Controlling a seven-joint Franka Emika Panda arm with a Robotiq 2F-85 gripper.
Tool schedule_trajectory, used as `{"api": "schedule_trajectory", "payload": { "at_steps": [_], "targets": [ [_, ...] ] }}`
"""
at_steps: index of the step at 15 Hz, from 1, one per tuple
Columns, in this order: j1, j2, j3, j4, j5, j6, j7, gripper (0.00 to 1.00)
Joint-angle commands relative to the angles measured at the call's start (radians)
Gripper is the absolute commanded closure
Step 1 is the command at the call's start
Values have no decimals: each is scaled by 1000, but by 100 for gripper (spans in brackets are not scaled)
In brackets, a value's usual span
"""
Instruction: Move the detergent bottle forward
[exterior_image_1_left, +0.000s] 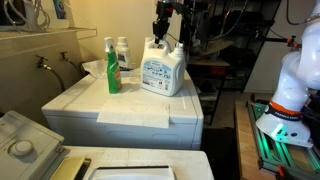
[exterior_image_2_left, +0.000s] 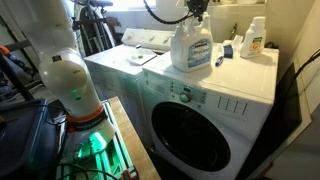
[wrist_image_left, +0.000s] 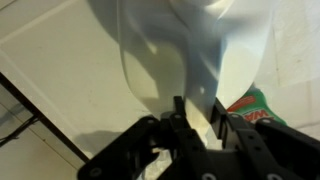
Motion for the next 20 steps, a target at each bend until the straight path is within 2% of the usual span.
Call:
{"api": "schedule_trajectory", "payload": {
  "at_steps": [1,2,3,4,5,6,13,17,18,20],
  "targets": [
    [-8,9,-8,12,-4,-3,33,91],
    [-11,18,-12,20,-2,5,41,71],
    [-11,24,-13,24,-3,12,39,71],
    [-11,23,-12,24,-4,9,39,92],
    [-15,35,-20,47,-7,-18,99,92],
    [-17,38,-30,57,-36,-32,174,92],
    [-33,73,-84,96,-147,-51,445,92],
    [-34,94,-107,135,-182,-101,613,91],
    [-25,81,-85,100,-134,-43,550,71],
    [-27,90,-92,113,-143,-58,593,71]
  ]
}}
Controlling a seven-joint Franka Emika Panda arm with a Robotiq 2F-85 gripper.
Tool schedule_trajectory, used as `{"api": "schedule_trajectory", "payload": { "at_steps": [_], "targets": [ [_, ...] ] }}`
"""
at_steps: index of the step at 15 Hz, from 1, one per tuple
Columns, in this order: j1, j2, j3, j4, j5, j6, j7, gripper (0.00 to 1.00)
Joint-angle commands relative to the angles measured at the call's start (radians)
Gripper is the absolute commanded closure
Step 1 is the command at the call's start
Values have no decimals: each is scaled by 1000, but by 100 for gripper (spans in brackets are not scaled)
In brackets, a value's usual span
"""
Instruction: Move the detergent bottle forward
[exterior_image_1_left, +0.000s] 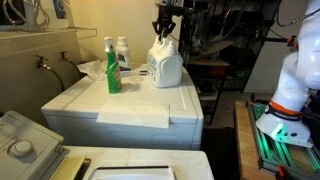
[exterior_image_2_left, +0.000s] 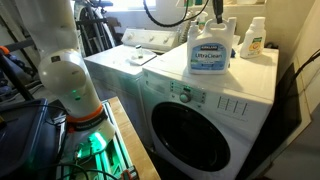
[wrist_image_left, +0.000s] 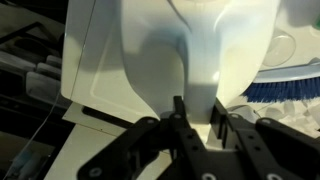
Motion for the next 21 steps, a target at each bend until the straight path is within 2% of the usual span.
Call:
{"api": "schedule_trajectory", "payload": {
  "at_steps": [1,2,3,8,11,14,21],
  "targets": [
    [-4,4,2,8,-2,-8,7,71],
    [-3,6,2,11,-2,-11,9,71],
    [-3,6,2,13,-2,-13,9,92],
    [-28,89,-36,130,-7,-60,137,93],
    [-30,164,-66,228,-35,-117,250,92],
    [-42,233,-95,327,-29,-180,306,92],
    [-93,370,-138,523,-7,-253,283,93]
  ]
}}
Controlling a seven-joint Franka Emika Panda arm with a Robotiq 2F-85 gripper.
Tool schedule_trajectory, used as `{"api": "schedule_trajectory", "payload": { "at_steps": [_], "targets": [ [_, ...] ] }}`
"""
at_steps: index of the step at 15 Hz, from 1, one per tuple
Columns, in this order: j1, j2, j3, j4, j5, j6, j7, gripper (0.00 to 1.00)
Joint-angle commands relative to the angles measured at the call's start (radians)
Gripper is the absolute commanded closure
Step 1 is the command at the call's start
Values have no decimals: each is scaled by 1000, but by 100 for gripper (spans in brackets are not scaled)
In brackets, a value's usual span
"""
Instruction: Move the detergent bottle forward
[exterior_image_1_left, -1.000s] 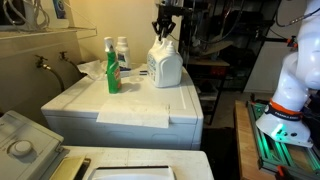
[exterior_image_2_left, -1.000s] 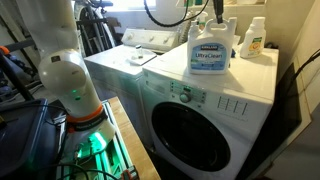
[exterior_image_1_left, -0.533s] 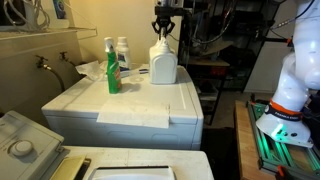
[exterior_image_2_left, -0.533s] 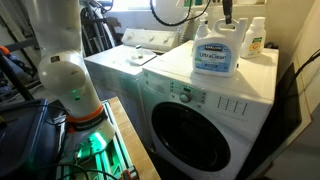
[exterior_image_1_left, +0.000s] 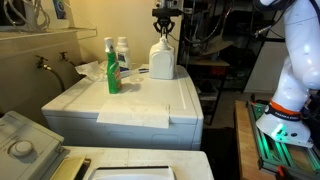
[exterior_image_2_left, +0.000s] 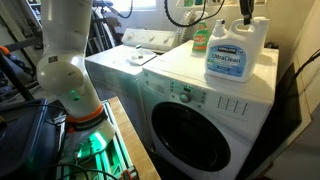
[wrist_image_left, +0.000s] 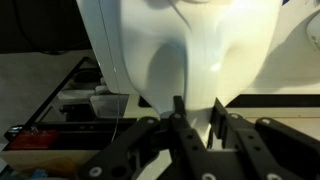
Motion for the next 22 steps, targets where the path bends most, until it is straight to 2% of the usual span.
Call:
{"api": "schedule_trajectory", "payload": {
  "at_steps": [1,10,11,12,15,18,22],
  "targets": [
    [-38,101,-22,133,-3,-51,-30,93],
    [-64,221,-32,311,-16,-124,-78,93],
    [-66,227,-31,325,-13,-145,-93,46],
    [-66,229,-30,337,-10,-160,-97,45],
    [-70,201,-33,332,3,-187,-119,23],
    [-70,111,-28,280,14,-176,-136,2],
    [-85,-62,6,170,56,-54,-286,0]
  ]
}}
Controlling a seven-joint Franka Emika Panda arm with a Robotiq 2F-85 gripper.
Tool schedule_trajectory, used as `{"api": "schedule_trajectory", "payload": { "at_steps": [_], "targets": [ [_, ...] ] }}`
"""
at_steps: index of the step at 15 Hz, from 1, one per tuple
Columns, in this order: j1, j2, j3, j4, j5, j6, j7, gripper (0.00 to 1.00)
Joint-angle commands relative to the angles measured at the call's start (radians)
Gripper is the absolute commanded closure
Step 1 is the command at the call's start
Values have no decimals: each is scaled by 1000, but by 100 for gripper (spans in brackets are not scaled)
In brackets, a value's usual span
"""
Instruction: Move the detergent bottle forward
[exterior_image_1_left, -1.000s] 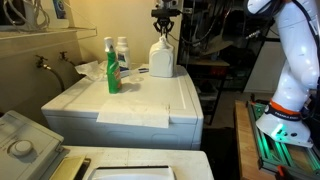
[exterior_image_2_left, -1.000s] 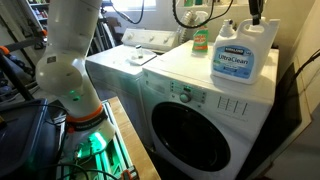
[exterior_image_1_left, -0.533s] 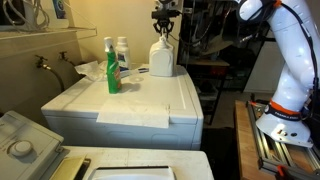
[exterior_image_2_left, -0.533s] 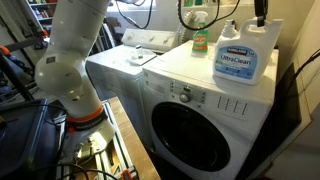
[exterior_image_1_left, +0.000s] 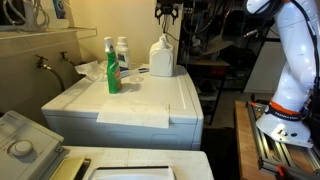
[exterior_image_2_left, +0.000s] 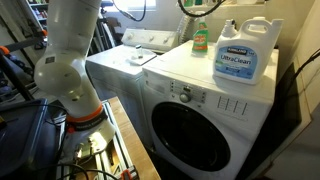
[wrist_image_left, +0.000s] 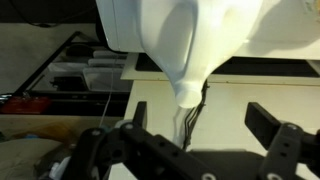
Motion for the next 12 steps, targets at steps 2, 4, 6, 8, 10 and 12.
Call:
{"api": "schedule_trajectory", "payload": {
  "at_steps": [2,4,6,8,10,12],
  "targets": [
    [-27,-243,42,-203,78,111,-197,0],
    [-24,-340,51,-285,123,169,-251,1],
    [-14,-424,51,-362,178,273,-238,0],
    [-5,-508,52,-442,221,365,-178,0],
    [5,-591,54,-523,241,429,-93,0],
    [1,-509,53,-402,216,379,-128,0]
  ]
}}
